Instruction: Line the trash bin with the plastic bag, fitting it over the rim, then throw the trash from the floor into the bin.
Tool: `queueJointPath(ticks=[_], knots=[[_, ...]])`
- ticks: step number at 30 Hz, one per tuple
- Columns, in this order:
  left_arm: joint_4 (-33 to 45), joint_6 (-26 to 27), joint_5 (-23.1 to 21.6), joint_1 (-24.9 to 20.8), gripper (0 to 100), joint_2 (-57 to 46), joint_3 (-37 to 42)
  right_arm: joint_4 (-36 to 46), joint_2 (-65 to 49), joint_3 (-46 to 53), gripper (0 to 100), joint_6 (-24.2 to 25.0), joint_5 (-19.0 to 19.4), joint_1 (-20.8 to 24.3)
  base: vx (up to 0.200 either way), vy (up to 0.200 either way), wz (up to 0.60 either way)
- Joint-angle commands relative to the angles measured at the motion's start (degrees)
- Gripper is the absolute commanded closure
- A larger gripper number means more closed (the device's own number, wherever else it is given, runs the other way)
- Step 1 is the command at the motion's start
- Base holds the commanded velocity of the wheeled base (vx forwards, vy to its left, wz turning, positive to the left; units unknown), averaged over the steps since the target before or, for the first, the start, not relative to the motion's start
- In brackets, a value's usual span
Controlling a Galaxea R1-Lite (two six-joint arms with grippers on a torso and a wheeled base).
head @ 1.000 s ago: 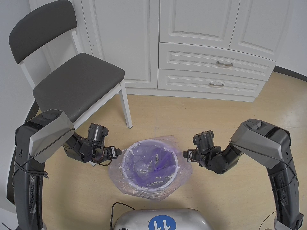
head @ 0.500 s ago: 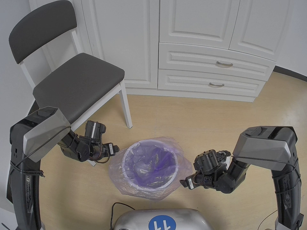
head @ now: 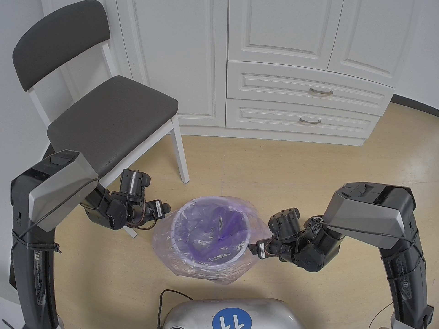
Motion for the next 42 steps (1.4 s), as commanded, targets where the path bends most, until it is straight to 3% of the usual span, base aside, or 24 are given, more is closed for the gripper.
queueJointPath(ticks=[1, 11, 17, 23, 39, 42], knots=[[-0.91, -0.06, 0.04, -0.01, 0, -0.47, 0.55, -0.12, 2.10, -3.73, 0, 1.82, -0.78, -0.69, 0.000, 0.000, 0.00], [-0.91, -0.14, 0.04, 0.08, 0, -0.82, 0.55, -0.12, 5.35, -13.84, 0, 11.40, -3.15, -1.75, 0.000, 0.000, 0.00], [-1.00, -0.14, 0.04, 0.08, 0, -0.82, 0.47, 0.94, 5.87, -19.29, 0, 19.93, -3.24, -1.22, 0.000, 0.000, 0.00], [-2.05, -0.23, 0.04, 0.08, 0, -0.82, 0.47, 0.85, 9.04, -25.00, 0, 22.47, -6.75, -1.57, 0.000, 0.000, 0.00], [-3.54, -0.32, 0.04, 0.08, 0, -0.82, 0.91, -0.12, 9.04, -27.55, 0, 23.71, -7.55, -3.59, 0.000, 0.000, 0.00], [-3.63, -0.32, 0.04, 0.08, 0, -0.91, 0.91, -0.12, 7.72, -27.46, 0, 23.62, -9.22, -3.77, 0.000, 0.000, 0.00]])
